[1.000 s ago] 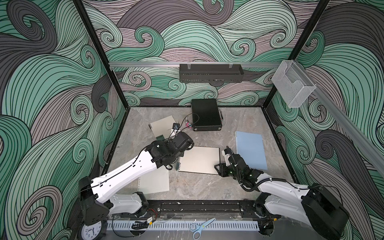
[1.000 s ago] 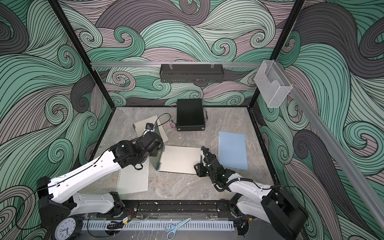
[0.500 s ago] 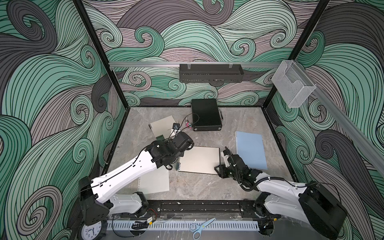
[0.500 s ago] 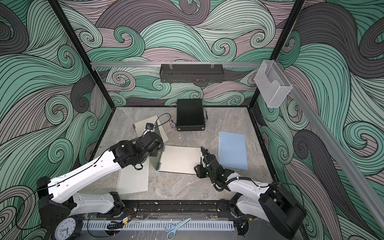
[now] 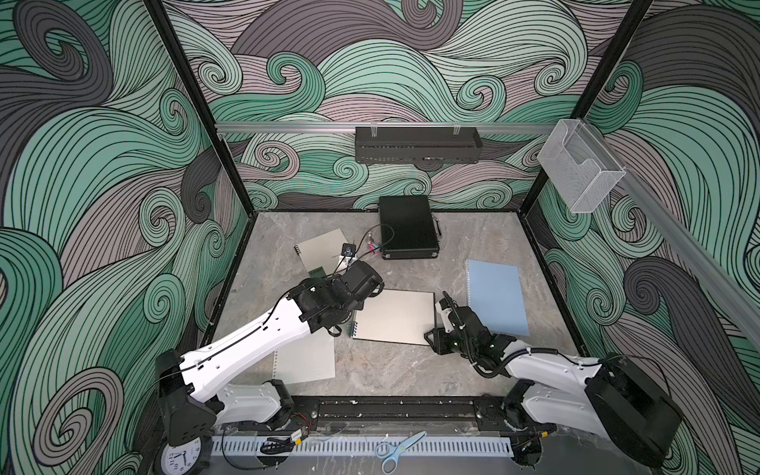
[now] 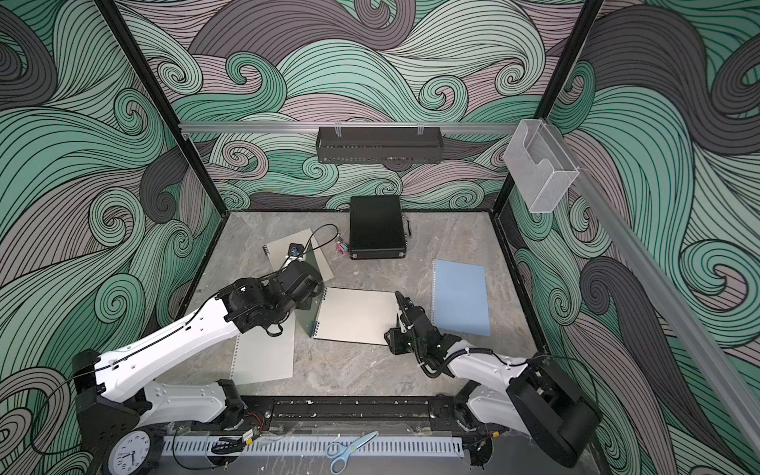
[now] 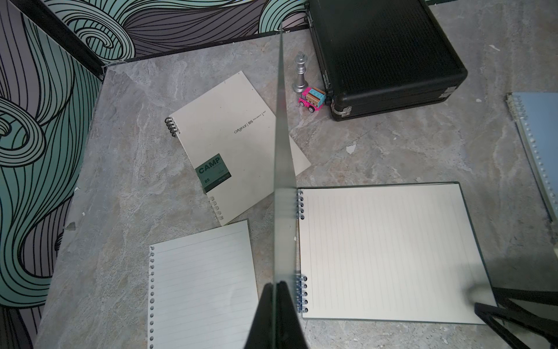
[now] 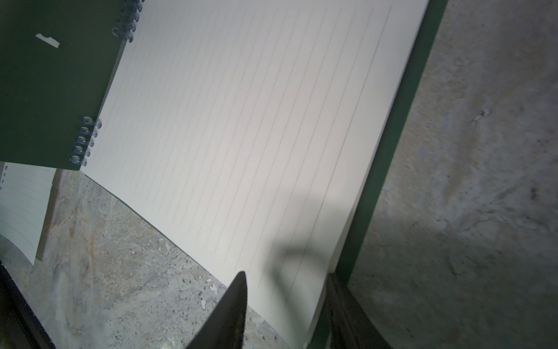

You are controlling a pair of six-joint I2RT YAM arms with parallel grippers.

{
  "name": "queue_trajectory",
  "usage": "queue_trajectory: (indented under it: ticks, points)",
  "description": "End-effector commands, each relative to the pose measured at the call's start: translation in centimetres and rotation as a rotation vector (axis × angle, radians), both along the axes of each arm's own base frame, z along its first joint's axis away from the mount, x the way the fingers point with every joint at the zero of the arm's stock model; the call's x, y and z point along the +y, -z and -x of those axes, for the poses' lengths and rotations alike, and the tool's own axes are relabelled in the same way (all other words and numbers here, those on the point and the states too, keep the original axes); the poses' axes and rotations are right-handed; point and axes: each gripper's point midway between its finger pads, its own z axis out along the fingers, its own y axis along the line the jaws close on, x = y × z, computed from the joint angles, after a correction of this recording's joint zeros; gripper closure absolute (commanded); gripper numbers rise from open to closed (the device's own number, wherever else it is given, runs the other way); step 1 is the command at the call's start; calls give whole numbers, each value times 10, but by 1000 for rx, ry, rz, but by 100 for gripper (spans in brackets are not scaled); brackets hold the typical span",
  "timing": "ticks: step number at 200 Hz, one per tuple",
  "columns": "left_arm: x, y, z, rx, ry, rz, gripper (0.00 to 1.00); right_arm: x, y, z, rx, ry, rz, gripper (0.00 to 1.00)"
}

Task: Tear off pages from different notebooks
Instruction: Tear off the paper from the notebook.

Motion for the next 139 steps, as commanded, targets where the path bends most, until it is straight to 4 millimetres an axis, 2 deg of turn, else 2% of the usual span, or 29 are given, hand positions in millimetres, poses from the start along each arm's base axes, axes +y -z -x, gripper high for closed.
queue_trajectory:
  ticks: [1,82,139]
  points:
    - [6,-8,-2,-21,-13,-1,100,5,-10,-3,-29,-12,-16,57]
    - [6,-8,-1,-22,-10,0,100,6,-12,-3,-33,-19,-17,57]
    - [6,-9,-1,-23,-10,2,100,1,-14,-4,-48,-1,-1,57]
